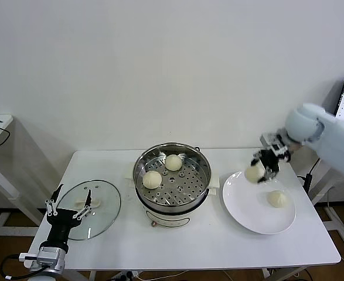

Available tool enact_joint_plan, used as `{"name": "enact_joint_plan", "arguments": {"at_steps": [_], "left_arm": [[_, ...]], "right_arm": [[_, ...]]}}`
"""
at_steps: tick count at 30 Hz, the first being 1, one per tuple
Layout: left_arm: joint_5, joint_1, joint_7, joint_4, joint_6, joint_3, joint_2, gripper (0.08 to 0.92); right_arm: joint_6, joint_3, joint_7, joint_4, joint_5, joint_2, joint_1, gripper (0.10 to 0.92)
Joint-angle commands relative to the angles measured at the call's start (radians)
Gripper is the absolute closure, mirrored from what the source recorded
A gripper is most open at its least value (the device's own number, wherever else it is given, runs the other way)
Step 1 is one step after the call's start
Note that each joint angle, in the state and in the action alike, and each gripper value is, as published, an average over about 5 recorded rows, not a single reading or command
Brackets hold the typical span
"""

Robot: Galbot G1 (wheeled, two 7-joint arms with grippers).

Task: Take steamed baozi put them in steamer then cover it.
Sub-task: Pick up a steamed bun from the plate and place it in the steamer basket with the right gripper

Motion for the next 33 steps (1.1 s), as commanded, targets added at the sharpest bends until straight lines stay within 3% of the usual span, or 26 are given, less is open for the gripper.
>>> {"name": "enact_joint_plan", "arguments": {"at_steps": [1, 7, 16, 33], "left_arm": [[0.001, 0.002, 0.001, -0.001, 0.0, -0.002, 0.002, 0.177], [-0.001, 0.001, 0.002, 0.001, 0.0, -0.01, 0.004, 0.177], [-0.016, -0.007, 0.003, 0.007, 0.001, -0.027, 0.008, 0.177], [-0.021, -0.018, 0.007, 0.034, -0.005, -0.039, 0.013, 0.177]], "right_arm": [[0.204, -0.143, -0.002, 0.119, -0.02, 0.158, 0.313, 0.38], [0.374, -0.183, 0.026, 0.092, -0.088, 0.312, 0.326, 0.344], [0.448, -0.208, 0.056, 0.06, -0.137, 0.46, 0.257, 0.334], [0.526, -0.261, 0.073, 0.089, -0.191, 0.521, 0.116, 0.338]]}}
